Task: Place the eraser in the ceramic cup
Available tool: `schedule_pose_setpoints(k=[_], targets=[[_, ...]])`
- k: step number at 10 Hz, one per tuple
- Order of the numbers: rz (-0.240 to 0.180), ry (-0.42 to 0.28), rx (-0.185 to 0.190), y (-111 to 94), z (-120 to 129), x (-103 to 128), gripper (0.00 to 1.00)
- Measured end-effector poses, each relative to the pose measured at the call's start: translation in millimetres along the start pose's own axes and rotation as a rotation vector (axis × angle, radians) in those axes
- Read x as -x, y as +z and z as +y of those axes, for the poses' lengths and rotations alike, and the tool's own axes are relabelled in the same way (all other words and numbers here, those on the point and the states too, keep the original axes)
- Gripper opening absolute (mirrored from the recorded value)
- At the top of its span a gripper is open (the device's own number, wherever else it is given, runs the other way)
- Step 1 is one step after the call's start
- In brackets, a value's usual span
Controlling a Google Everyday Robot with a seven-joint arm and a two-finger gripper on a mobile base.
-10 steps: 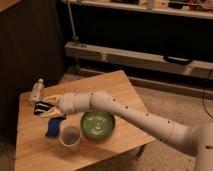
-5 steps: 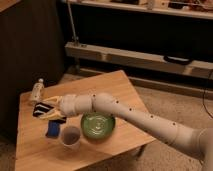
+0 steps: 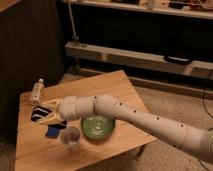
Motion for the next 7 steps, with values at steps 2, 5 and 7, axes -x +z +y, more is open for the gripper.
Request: schedule_pose_setpoints(k=[2, 5, 7], targets=[[-0.002, 0.029, -0.001, -12.7, 15.4, -13.8, 0.00], [-0.008, 0.042, 0.009, -17.5, 26.4, -35.2, 0.00], [-0.016, 0.044, 0.008, -20.6, 30.4, -42.8, 0.00]])
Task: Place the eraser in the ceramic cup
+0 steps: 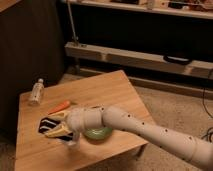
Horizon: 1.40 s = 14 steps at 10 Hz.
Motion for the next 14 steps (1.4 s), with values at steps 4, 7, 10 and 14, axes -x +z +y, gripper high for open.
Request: schedule_pose_setpoints(k=[4, 7, 10, 14], targets=[[-0.019, -0.006, 0.003, -4.6, 2.2, -27.1, 0.00], [-0.038, -0.068, 0.036, 2.7, -4.6, -42.2, 0.23], [-0.055, -0.069, 0.048, 9.3, -8.1, -48.6, 0.54], [-0.045, -0.008, 0.007, 1.0, -2.8, -61.1, 0.80]])
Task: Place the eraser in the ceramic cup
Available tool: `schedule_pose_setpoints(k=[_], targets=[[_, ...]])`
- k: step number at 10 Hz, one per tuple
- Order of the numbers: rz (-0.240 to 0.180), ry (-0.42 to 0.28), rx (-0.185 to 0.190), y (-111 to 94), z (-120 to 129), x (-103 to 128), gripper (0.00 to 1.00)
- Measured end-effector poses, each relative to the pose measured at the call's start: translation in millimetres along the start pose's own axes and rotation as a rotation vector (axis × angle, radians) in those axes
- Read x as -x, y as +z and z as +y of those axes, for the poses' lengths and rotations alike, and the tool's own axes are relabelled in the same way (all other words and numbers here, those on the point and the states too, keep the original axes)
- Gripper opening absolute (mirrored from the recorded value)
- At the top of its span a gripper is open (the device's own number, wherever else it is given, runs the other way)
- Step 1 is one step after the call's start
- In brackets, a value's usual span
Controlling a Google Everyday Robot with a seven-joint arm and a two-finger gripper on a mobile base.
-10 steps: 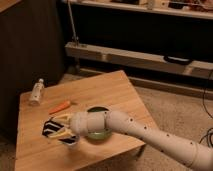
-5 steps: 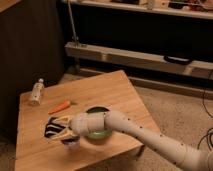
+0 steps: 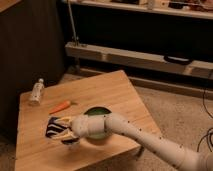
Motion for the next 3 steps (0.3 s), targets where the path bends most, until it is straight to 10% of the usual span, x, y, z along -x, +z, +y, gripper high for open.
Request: schedule_pose_setpoints(k=[3], targets=[[0.070, 0.014, 0.020, 5.4, -0.1, 4.2, 0.80]])
